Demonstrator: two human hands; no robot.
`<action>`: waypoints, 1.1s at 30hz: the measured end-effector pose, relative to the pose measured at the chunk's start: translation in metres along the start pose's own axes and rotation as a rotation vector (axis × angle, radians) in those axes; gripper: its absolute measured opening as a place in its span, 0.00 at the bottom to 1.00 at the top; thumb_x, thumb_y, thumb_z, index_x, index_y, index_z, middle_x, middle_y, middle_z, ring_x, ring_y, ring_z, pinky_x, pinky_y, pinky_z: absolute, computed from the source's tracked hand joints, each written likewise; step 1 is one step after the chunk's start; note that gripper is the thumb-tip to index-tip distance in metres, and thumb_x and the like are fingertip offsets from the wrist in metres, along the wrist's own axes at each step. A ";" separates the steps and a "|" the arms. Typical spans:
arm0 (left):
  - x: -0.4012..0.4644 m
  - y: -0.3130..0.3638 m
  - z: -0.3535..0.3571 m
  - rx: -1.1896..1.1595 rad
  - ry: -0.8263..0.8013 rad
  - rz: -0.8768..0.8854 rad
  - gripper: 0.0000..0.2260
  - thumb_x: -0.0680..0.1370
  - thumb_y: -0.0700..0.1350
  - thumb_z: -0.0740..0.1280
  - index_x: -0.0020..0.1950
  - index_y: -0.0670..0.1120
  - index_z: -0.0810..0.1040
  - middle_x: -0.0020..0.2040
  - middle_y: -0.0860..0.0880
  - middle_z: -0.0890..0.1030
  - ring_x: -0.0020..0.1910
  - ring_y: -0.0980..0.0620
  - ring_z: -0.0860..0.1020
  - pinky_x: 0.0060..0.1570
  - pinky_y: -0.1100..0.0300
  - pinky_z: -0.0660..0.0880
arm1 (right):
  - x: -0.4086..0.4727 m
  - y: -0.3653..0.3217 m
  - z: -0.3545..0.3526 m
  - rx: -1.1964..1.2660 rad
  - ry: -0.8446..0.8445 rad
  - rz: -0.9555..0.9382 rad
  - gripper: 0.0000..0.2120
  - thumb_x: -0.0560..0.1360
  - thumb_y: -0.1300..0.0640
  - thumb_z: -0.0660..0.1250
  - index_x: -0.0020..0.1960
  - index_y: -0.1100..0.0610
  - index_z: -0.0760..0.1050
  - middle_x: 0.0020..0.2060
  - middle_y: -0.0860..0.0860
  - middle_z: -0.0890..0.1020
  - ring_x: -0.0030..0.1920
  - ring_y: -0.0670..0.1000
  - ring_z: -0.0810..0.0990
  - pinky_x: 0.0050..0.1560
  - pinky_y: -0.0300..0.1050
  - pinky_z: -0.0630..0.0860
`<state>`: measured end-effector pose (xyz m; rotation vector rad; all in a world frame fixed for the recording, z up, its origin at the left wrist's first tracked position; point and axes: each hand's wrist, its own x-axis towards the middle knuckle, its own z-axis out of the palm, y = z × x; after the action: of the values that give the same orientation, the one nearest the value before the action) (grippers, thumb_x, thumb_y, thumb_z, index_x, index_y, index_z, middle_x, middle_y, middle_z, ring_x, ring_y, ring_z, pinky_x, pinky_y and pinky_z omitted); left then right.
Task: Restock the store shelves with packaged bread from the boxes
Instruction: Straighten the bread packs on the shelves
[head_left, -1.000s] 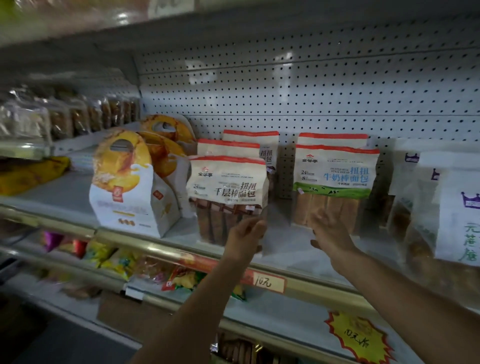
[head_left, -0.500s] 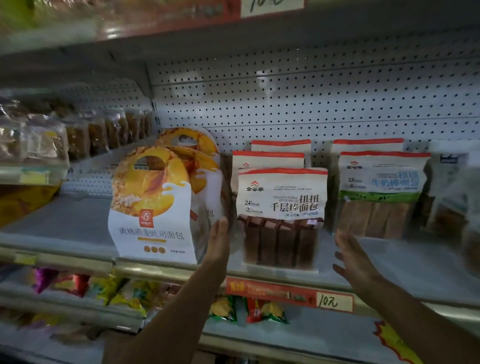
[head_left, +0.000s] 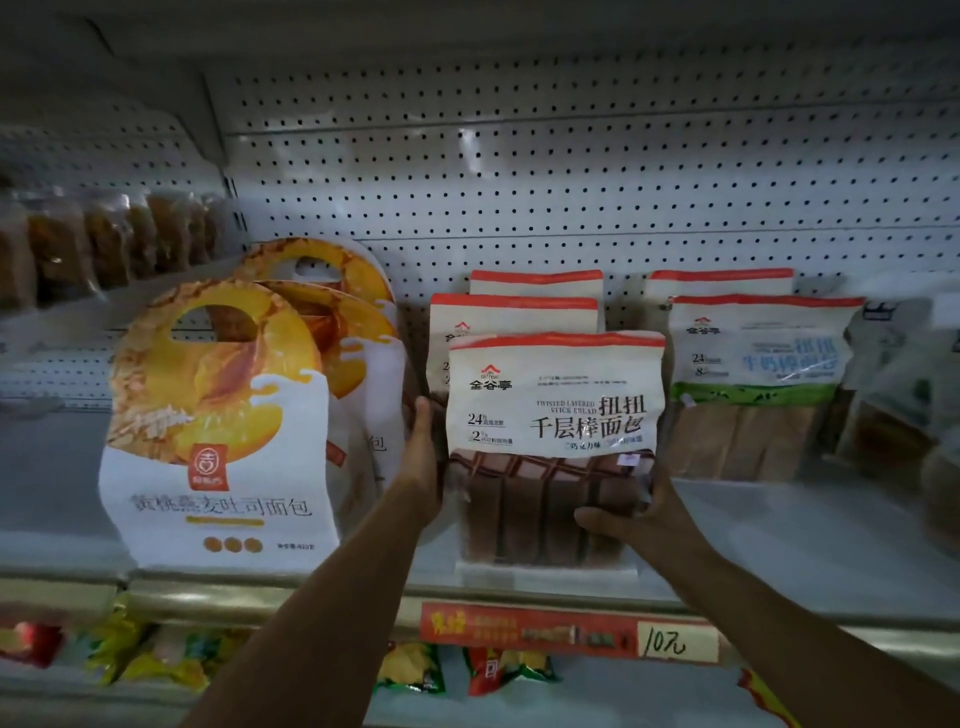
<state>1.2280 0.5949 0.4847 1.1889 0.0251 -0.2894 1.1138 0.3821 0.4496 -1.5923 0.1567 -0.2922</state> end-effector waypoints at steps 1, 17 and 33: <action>0.001 -0.001 0.002 0.020 0.014 -0.005 0.31 0.82 0.63 0.47 0.68 0.42 0.74 0.65 0.37 0.78 0.60 0.34 0.77 0.61 0.48 0.76 | 0.000 0.001 0.000 0.012 -0.023 -0.014 0.40 0.63 0.72 0.78 0.66 0.48 0.64 0.57 0.44 0.77 0.55 0.49 0.79 0.42 0.32 0.78; -0.031 -0.048 -0.013 0.166 -0.243 0.184 0.31 0.79 0.70 0.48 0.71 0.53 0.72 0.67 0.50 0.78 0.67 0.50 0.76 0.67 0.49 0.70 | 0.018 0.008 -0.015 -0.081 -0.106 0.030 0.52 0.58 0.64 0.82 0.71 0.43 0.56 0.58 0.42 0.78 0.53 0.39 0.79 0.47 0.33 0.78; 0.042 -0.049 -0.021 0.553 -0.312 0.244 0.43 0.59 0.39 0.84 0.70 0.45 0.70 0.61 0.45 0.81 0.62 0.47 0.79 0.59 0.46 0.79 | 0.077 0.012 -0.015 -0.175 -0.162 -0.024 0.49 0.50 0.53 0.87 0.68 0.49 0.71 0.59 0.47 0.82 0.60 0.48 0.80 0.60 0.51 0.78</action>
<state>1.2593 0.5884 0.4249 1.6629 -0.4965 -0.2712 1.1844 0.3457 0.4448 -1.7847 0.0384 -0.1708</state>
